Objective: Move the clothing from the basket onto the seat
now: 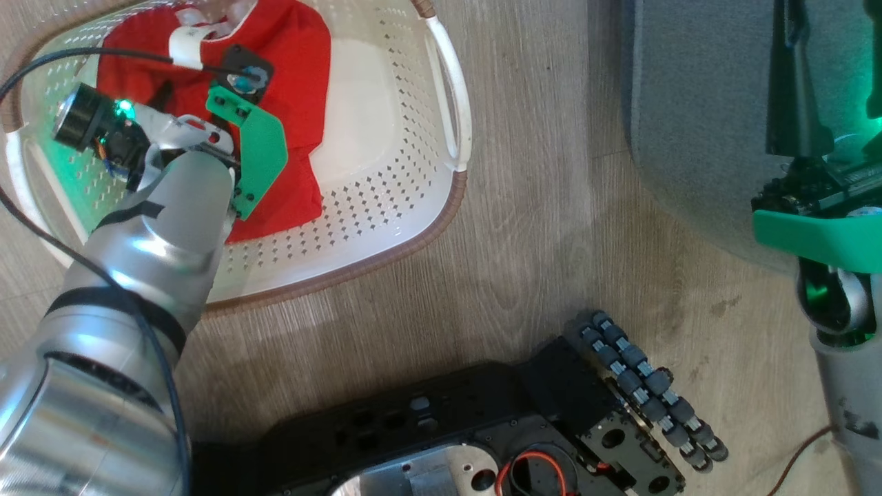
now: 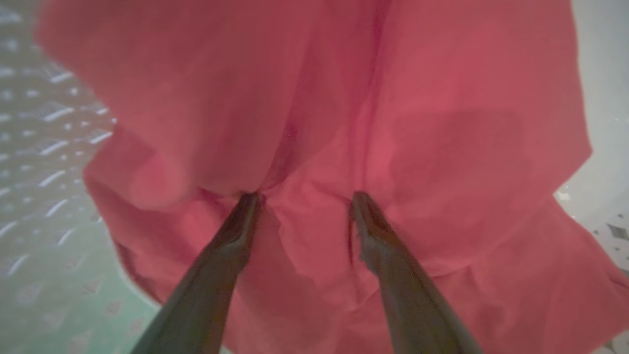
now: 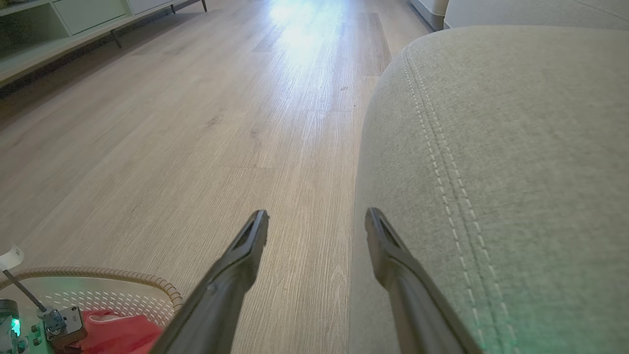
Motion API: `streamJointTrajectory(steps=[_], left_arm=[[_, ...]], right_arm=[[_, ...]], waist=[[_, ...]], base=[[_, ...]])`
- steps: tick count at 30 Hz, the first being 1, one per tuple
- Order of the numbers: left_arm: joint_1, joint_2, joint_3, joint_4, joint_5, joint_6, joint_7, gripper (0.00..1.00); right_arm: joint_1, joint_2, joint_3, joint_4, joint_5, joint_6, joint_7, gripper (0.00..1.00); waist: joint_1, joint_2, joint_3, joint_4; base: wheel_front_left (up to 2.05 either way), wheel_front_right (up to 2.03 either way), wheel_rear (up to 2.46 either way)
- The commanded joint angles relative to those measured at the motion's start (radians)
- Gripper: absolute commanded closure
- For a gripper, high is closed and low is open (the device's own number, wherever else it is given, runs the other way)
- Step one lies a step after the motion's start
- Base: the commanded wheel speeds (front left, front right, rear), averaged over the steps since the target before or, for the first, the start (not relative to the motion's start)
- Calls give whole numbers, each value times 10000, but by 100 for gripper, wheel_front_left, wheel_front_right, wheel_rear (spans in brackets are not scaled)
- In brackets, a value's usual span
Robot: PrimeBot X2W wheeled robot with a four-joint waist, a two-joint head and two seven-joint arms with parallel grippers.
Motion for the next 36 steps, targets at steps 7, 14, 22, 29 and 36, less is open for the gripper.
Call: streamJointTrajectory(steps=[7,14,22,29,36], left_arm=[[93,85,50,-49,-149,-241,246,100],[119,5,100,-49,-387,-313,123,100],[685,-155,236,-49,-815,-410,-432,100],[1461,-397,391,-63,-1314,-647,-1554,100],[2346,-475,482,-136,-1835,-869,-2904,100]], right_arm=[[568,-90,185,-48,47,8,24,0],[354,-107,204,-37,-78,8,24,0],[130,-80,259,194,-182,8,24,0],[271,-50,252,561,-152,8,24,0],[513,-52,523,955,-207,8,24,0]], waist=[[0,0,40,55],[0,0,-27,111],[0,0,-1059,278],[0,0,-2732,589],[0,0,-4497,992]], base=[[0,0,0],[0,0,0],[0,0,0],[0,0,0],[0,0,0]])
